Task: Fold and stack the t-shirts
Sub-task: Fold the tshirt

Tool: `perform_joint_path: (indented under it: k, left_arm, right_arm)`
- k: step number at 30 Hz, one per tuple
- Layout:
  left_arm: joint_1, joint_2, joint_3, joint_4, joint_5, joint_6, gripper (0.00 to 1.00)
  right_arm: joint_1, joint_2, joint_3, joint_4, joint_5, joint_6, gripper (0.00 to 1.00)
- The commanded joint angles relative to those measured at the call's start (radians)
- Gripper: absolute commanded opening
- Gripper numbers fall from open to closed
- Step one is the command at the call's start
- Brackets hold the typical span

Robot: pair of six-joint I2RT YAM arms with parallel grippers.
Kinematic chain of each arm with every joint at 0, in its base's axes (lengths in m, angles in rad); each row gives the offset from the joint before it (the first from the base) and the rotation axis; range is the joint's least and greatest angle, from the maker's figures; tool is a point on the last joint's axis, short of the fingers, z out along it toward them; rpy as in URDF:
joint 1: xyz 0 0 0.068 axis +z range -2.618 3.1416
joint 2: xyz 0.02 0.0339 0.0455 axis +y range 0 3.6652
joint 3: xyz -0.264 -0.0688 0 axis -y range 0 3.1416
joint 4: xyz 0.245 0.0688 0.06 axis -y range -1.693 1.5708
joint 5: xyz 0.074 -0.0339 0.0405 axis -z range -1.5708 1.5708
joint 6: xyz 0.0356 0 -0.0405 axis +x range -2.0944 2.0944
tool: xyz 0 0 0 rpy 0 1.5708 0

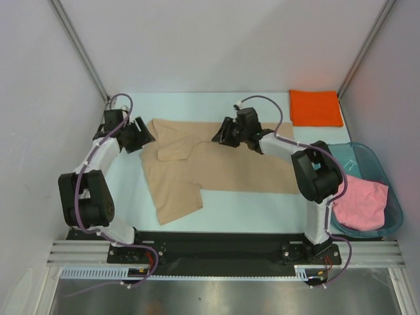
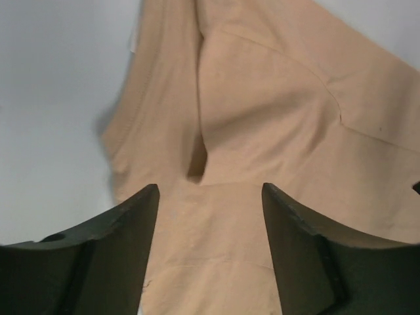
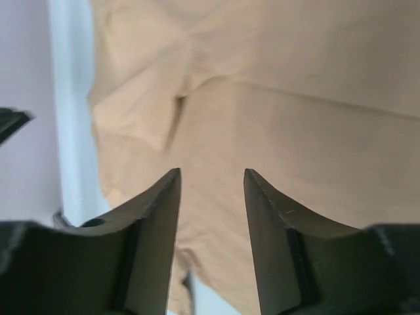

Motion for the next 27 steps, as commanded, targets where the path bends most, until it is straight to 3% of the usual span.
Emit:
perform_joint_path:
  k: [1,3,7,11,16,22,24,27]
  left_arm:
    - [-0.029,0.052,-0.078,0.096,0.152,-0.038,0.72]
    - [-0.033,0.077,-0.087,0.118,0.172,-0.036,0.76]
    - [-0.044,0.153,-0.075,0.12,0.19,-0.018,0.75]
    - [-0.053,0.206,-0.07,0.135,0.219,-0.021,0.68]
    - [-0.053,0.236,-0.039,0.147,0.232,-0.039,0.42]
    - [-0.053,0.232,0.01,0.158,0.255,-0.07,0.18]
    - [-0.052,0.242,0.034,0.178,0.287,-0.081,0.11]
    - [-0.052,0.261,0.077,0.202,0.292,-0.105,0.08]
  right_arm:
    - [0.074,0.063,0.069,0.112,-0.043,0.078,0.45]
    - [0.111,0.106,0.103,0.119,-0.048,0.098,0.4]
    - [0.156,0.161,0.138,0.139,-0.051,0.122,0.4]
    - [0.174,0.201,0.158,0.143,-0.058,0.128,0.4]
    - [0.176,0.223,0.158,0.162,-0.064,0.142,0.4]
    - [0.177,0.249,0.152,0.195,-0.072,0.171,0.39]
    - [0.177,0.275,0.152,0.215,-0.083,0.202,0.33]
    - [0.182,0.307,0.154,0.272,-0.098,0.243,0.18]
